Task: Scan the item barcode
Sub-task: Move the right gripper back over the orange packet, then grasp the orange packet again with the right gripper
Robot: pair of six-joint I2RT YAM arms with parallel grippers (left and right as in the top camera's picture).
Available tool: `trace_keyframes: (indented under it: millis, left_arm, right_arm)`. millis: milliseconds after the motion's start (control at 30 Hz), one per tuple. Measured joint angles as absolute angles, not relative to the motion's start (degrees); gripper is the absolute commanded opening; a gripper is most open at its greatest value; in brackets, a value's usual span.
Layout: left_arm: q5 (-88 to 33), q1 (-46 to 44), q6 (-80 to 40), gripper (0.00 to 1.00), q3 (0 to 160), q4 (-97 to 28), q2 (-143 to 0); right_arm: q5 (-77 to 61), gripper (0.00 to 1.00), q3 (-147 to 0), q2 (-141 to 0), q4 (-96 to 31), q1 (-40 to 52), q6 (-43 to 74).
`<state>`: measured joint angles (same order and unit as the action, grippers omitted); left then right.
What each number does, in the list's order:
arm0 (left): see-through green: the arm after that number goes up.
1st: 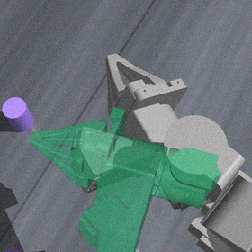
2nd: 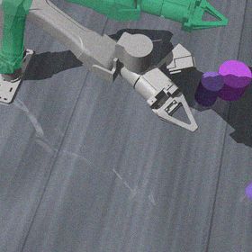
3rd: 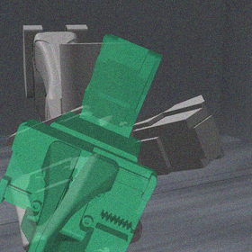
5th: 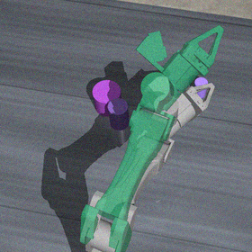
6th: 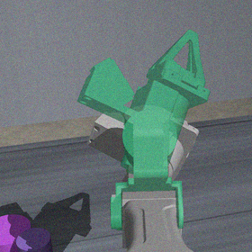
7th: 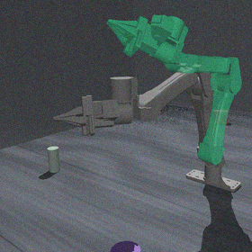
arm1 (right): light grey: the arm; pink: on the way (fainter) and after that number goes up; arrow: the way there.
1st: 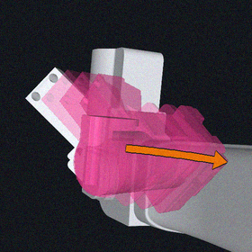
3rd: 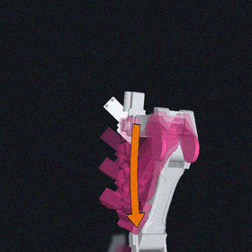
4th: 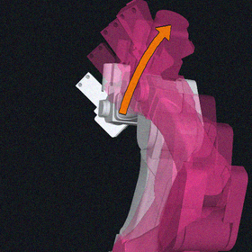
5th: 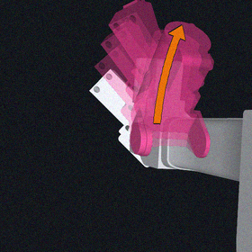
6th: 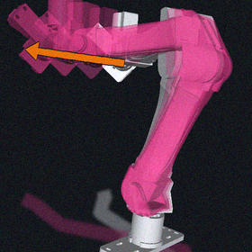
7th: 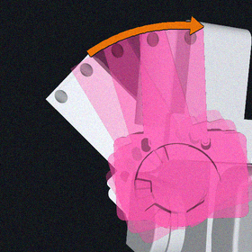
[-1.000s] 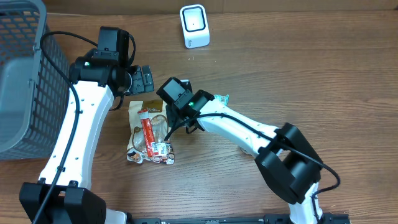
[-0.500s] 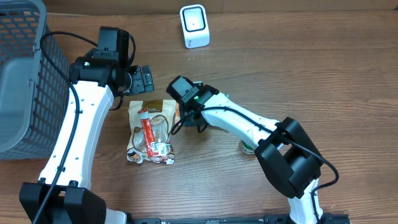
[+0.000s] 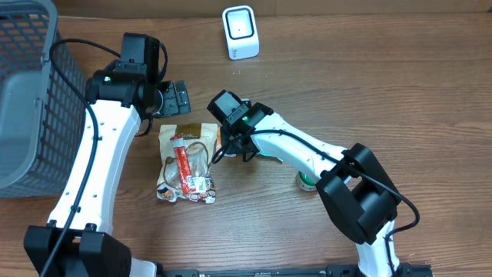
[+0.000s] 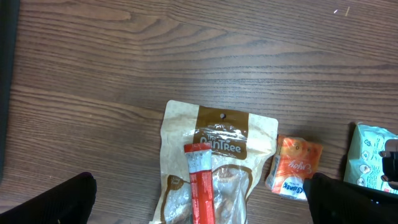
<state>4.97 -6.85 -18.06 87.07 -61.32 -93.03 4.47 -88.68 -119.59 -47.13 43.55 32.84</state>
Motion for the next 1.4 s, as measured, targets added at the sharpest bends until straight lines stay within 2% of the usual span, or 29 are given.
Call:
trace_keyframes:
  millis: [667, 1033, 1400]
  left_arm:
    - [5.0, -6.9, -18.1, 1.00, 87.1, -61.3, -93.0]
    - [5.0, -6.9, -18.1, 1.00, 87.1, -61.3, -93.0]
    - [5.0, -6.9, -18.1, 1.00, 87.1, -61.3, -93.0]
  right_arm:
    - [3.8, 0.37, -85.9, -119.6, -42.6, 44.6, 33.0]
    - [10.0, 0.42, -86.8, -119.6, -50.4, 43.5, 30.6]
    - [11.7, 0.40, -96.7, -119.6, -54.0, 44.0, 27.2]
